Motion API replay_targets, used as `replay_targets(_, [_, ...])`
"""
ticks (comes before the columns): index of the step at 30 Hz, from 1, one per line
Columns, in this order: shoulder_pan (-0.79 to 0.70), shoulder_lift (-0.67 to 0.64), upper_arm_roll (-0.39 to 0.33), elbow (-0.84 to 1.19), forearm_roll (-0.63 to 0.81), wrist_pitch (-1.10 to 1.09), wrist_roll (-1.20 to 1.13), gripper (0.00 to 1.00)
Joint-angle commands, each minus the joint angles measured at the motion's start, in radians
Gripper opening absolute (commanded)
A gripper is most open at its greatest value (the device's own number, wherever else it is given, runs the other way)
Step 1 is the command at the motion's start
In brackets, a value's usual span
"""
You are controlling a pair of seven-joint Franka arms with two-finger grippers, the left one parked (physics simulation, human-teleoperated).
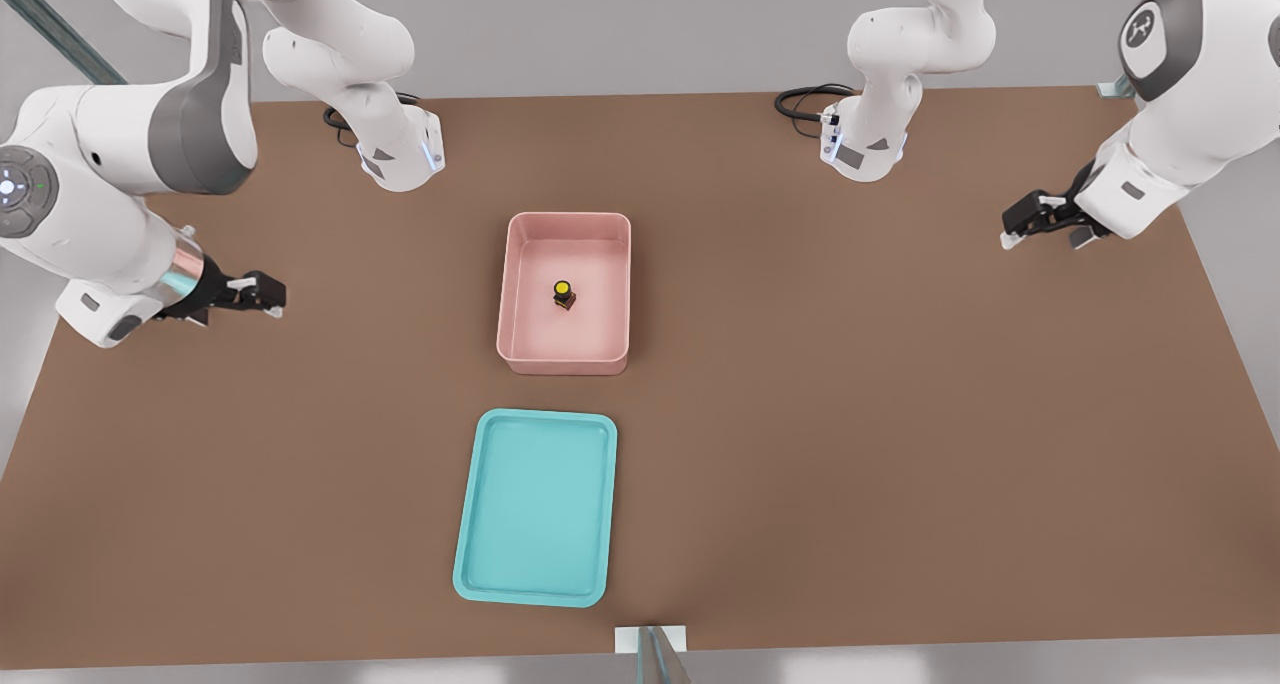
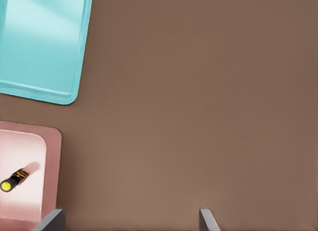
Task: The left arm remains still, and the right arm places the button from the box into the tray
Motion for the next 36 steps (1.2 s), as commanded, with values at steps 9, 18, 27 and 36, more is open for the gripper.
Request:
replay_targets(9, [0.325,0.208,0.289,-0.096,0.049,0.146,0.993,1.00])
replay_targets(18, [0.336,0.070,0.351,-0.728,0.021,0.867,1.443,1.00])
replay_targets(27, [0.388,0.177,0.363,-0.799,-0.140,1.019,1.717,1.00])
replay_targets(36, [0.391,0.226,0.363,-0.820,-0.220,1.028,1.808,1.00])
